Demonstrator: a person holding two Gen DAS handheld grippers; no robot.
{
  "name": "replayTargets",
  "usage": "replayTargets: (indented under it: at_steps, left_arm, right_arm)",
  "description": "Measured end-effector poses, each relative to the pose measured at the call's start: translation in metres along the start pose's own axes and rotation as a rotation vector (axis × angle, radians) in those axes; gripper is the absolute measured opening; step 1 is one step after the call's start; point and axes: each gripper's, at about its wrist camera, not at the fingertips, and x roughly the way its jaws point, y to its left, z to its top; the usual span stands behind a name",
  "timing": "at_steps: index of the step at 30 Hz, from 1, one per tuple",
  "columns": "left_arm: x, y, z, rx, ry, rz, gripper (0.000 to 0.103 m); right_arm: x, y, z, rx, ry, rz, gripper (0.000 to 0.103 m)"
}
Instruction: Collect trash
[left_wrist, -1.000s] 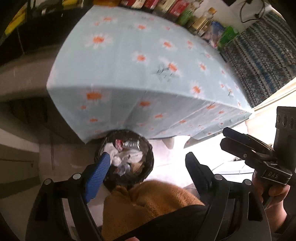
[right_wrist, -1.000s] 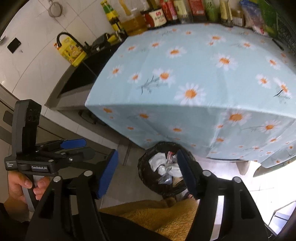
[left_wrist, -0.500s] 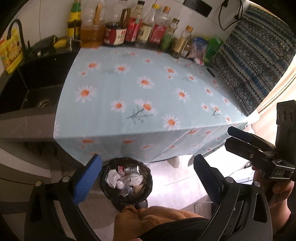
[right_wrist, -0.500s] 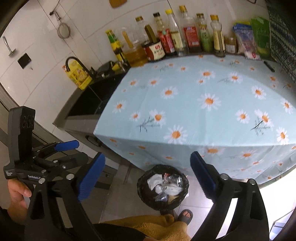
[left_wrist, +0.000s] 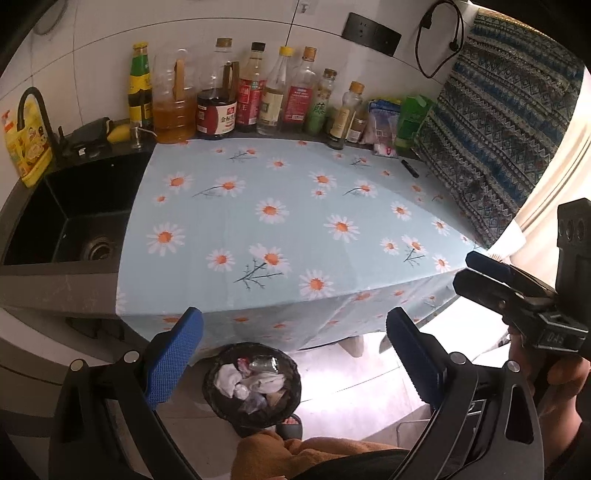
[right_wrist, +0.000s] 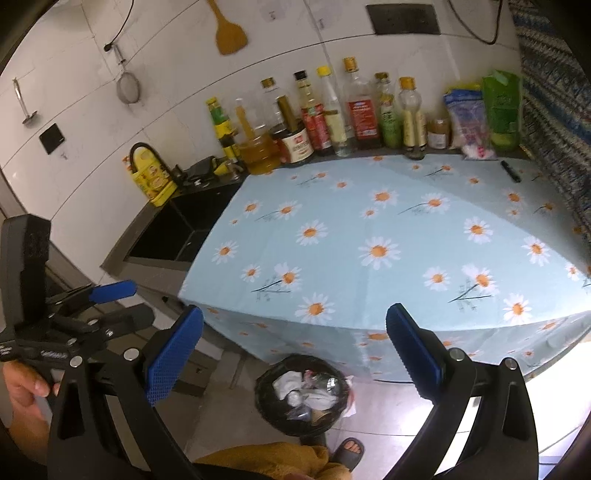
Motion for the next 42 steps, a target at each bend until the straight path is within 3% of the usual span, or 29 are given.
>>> replayTargets:
  at_steps: [10, 42]
  left_arm:
    - [-0.013, -0.007, 0.001, 0.001, -0.038, 0.044, 0.096]
    - [-0.021, -0.018, -0.002, -0.005, -0.070, 0.045, 0.096]
  right_arm:
    - [-0.014, -0.002, -0.001, -0.018, -0.025, -0.006, 0.098]
    - [-0.021, -0.004, -0.003, -0.032, -0.021, 0.002, 0.098]
